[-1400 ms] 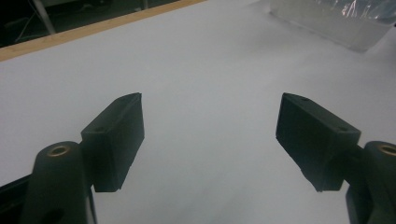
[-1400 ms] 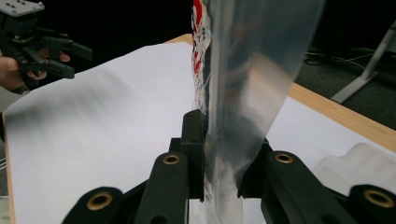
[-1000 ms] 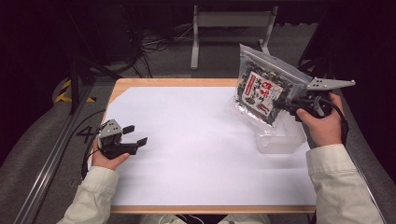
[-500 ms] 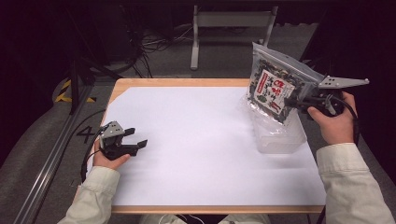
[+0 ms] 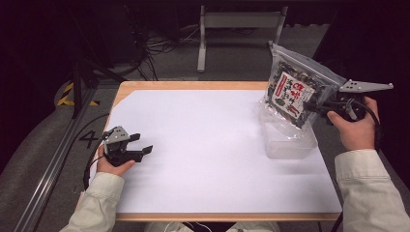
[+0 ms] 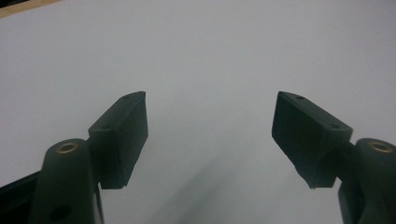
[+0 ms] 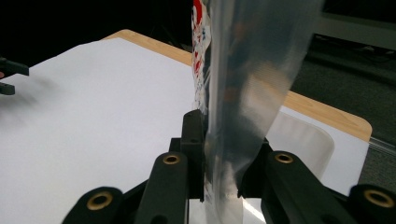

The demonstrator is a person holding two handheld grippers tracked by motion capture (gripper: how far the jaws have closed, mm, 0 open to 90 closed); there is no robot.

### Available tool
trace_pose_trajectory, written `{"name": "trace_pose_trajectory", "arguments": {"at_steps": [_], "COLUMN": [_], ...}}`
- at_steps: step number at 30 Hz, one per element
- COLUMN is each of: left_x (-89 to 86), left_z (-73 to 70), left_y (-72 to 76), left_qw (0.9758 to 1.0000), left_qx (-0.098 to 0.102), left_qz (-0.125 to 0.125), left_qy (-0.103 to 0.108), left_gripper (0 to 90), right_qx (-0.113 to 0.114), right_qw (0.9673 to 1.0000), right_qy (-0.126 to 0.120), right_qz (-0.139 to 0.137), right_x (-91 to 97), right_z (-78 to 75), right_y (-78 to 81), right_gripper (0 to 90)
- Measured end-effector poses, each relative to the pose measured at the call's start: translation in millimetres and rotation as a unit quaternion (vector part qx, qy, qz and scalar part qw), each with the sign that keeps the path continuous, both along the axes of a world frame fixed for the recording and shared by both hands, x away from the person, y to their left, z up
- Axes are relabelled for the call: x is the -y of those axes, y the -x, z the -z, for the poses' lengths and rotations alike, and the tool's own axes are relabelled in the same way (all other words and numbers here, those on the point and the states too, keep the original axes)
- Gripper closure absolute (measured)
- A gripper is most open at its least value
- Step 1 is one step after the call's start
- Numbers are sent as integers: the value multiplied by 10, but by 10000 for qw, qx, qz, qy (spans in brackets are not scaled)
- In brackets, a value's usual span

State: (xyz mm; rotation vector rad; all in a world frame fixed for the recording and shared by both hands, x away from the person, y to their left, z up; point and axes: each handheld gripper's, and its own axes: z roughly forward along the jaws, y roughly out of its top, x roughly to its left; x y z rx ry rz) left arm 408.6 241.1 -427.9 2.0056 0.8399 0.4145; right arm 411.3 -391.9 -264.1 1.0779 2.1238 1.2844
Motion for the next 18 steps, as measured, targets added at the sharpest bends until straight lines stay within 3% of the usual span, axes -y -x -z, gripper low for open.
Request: {"name": "trace_pose_trajectory", "arguments": {"at_steps": [18], "left_x": [0], "left_z": [5], "left_y": [1], "left_qw": [10000], "left_qx": [-34], "left_qz": [-5], "left_qy": [-16], "left_gripper": [278], "right_qx": [-83], "right_qw": [9993], "right_qy": [64], "right_qz": [353], "right_x": [120], "right_z": [77], "right_y": [-38], "right_gripper": [768]}}
